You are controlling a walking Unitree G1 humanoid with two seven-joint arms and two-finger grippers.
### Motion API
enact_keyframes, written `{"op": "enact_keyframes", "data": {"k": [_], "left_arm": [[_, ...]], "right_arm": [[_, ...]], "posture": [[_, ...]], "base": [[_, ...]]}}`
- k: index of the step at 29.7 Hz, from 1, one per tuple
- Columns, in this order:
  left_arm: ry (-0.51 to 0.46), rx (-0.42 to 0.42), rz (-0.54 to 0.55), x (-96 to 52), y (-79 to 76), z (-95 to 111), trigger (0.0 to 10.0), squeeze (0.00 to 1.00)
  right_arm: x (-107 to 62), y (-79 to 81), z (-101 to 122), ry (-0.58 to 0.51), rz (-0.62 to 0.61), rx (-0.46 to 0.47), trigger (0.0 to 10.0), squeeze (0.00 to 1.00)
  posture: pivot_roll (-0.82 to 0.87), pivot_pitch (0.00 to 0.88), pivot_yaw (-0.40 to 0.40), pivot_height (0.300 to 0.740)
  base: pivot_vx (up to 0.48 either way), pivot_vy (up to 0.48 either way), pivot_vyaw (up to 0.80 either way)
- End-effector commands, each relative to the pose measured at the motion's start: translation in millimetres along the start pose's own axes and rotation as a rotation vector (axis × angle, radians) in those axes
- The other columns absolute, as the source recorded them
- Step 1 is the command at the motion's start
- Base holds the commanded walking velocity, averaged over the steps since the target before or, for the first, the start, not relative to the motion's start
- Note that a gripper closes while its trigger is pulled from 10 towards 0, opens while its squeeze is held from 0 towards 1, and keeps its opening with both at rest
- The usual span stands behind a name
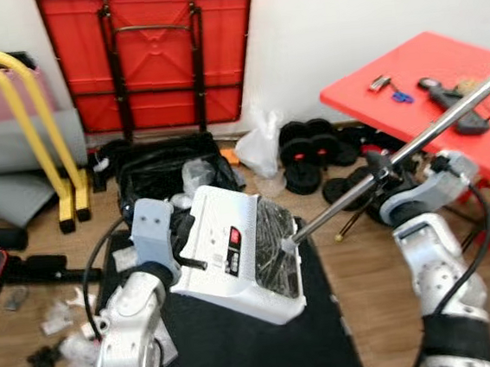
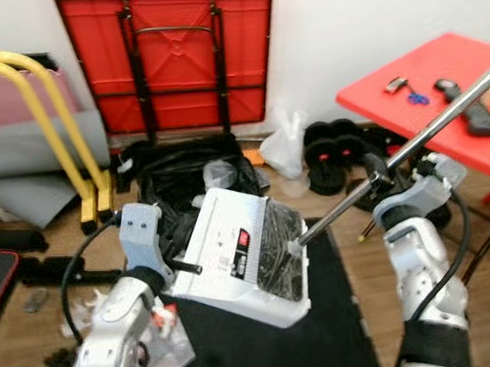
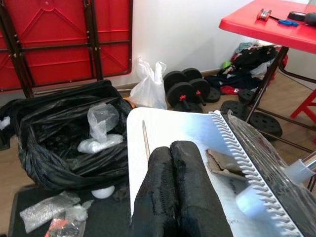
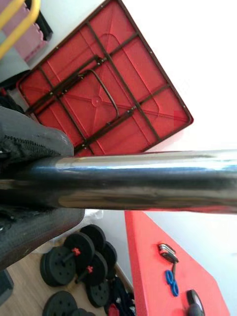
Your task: Sweep floor
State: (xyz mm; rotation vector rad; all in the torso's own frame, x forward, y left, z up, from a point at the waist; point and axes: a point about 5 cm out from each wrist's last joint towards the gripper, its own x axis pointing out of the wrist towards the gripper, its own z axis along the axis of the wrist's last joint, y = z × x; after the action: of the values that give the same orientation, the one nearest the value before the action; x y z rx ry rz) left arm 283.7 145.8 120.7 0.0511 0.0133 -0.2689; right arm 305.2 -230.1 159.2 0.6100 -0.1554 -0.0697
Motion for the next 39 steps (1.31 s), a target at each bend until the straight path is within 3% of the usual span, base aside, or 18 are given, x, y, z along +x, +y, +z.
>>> {"op": "enact_keyframes", "data": {"k": [1, 8, 26, 39], "left_arm": [[0.003, -0.005, -0.018, -0.6, -3.6, 0.5, 10.0, 0.00], [0.002, -0.003, -0.023, -0.6, -4.7, 1.0, 10.0, 0.00], [0.003, -0.003, -0.023, -1.0, -5.9, 1.4, 10.0, 0.00], [0.002, -0.024, -0.028, -3.3, -7.8, 1.2, 10.0, 0.00]], "right_arm": [[0.1, 6.6, 12.3, -0.064, 0.040, -0.017, 10.0, 0.00], [0.9, 6.0, 10.8, -0.066, 0.021, 0.041, 10.0, 0.00], [2.4, 7.1, 8.3, -0.055, 0.027, 0.054, 10.0, 0.00], [3.3, 7.8, 8.5, -0.049, 0.030, 0.053, 10.0, 0.00]], "posture": [[-0.12, 0.063, -0.122, 0.740], [-0.12, 0.065, -0.124, 0.740], [-0.11, 0.069, -0.130, 0.740], [-0.12, 0.070, -0.133, 0.740]], "base": [[0.304, 0.000, 0.78], [0.328, 0.000, 0.22], [0.338, 0.000, 0.00], [0.000, -0.251, 0.00]]}}
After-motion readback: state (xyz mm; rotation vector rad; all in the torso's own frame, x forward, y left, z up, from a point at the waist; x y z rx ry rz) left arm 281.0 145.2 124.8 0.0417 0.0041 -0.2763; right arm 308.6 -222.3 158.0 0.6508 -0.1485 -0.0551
